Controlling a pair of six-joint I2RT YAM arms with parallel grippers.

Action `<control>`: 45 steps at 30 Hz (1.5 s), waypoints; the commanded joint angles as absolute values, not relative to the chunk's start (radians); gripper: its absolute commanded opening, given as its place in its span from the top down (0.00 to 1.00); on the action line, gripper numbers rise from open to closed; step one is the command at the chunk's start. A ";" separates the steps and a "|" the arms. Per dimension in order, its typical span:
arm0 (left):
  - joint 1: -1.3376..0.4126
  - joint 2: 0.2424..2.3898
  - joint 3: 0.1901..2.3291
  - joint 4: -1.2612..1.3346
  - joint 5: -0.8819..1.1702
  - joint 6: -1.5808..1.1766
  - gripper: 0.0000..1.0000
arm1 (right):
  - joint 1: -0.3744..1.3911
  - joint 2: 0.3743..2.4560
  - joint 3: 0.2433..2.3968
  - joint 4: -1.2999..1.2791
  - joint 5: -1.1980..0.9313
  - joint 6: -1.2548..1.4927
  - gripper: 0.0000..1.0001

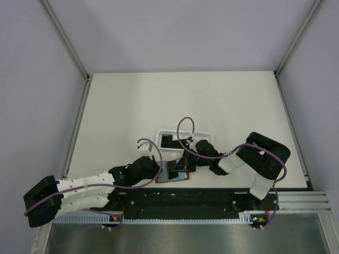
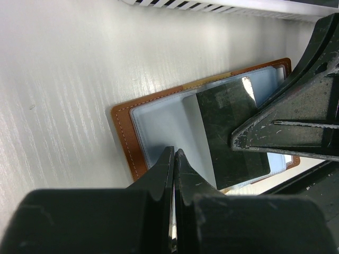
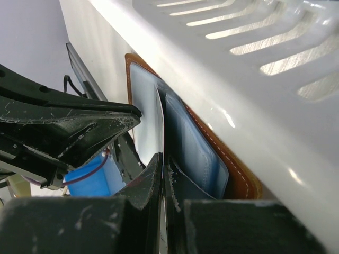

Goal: Put the credit cards into the card holder
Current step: Insert the credit card into the card holder.

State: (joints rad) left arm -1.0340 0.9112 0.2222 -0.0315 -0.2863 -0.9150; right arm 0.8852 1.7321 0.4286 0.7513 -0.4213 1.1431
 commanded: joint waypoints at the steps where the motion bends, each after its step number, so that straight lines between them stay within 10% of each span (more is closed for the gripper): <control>1: -1.035 0.910 0.202 -0.081 -0.293 -0.913 1.00 | 0.885 1.732 0.448 0.710 -0.390 1.112 1.00; 21: -1.034 0.855 0.232 -0.107 -0.298 -0.919 1.00 | 0.910 1.807 0.449 0.816 -0.413 1.209 1.00; 29: -1.035 0.729 0.255 -0.192 -0.321 -0.911 0.75 | 0.910 1.764 0.466 0.736 -0.394 1.170 1.00; 45: -1.035 0.724 0.291 -0.402 -0.371 -1.025 0.76 | 0.930 1.715 0.500 0.615 -0.356 1.115 1.00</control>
